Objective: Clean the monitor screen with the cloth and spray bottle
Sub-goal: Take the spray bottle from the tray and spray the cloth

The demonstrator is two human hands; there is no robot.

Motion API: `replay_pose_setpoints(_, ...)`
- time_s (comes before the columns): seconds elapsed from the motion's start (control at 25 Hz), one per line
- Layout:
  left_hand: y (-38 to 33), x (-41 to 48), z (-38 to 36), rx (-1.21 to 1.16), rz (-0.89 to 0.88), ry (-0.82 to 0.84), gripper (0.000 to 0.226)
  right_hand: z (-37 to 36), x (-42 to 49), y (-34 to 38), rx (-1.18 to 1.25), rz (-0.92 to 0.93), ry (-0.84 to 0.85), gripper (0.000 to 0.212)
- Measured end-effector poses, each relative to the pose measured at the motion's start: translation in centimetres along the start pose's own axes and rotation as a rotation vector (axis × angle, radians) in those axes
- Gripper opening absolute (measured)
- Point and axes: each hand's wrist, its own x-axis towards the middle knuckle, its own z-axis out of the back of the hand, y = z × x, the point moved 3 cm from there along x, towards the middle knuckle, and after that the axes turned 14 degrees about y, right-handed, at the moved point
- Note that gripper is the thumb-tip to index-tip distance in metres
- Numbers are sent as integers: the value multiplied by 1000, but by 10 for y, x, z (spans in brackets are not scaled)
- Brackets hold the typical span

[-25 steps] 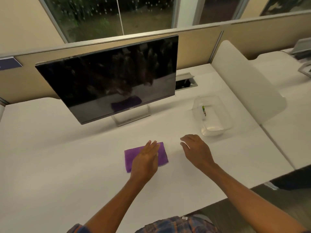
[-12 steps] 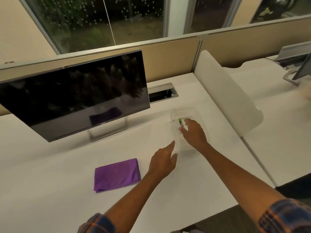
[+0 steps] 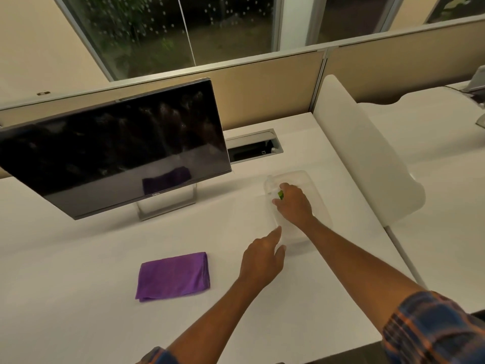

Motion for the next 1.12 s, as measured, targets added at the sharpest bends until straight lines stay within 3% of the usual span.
replay_pose_setpoints(0.28,3,-4,5,-73,-40,-62,53,7,-8,-2,76,17,-79,32)
replay_pose_setpoints(0.44,15,-14,29,-178,-35,-175,59,21,-40,22,196,74,-165,52)
replay_pose_setpoints(0.6,29,-33,62,-297,-56,-337,75,-2,-88,66,350,177,-19,54)
replay_pose_setpoints(0.76,39,-73,89,-417,-192,-523,52,-39,-133,103,441,296,93,31)
replay_pose_setpoints(0.84,49,-94,95,-442,-202,-559,55,-53,-144,116,452,325,106,21)
replay_pose_setpoints(1.04,86,-131,97,-447,-190,-560,30,-78,-156,137,397,316,63,19)
replay_pose_setpoints(1.12,96,-142,99,-450,-223,-545,30,-88,-159,145,401,328,82,18)
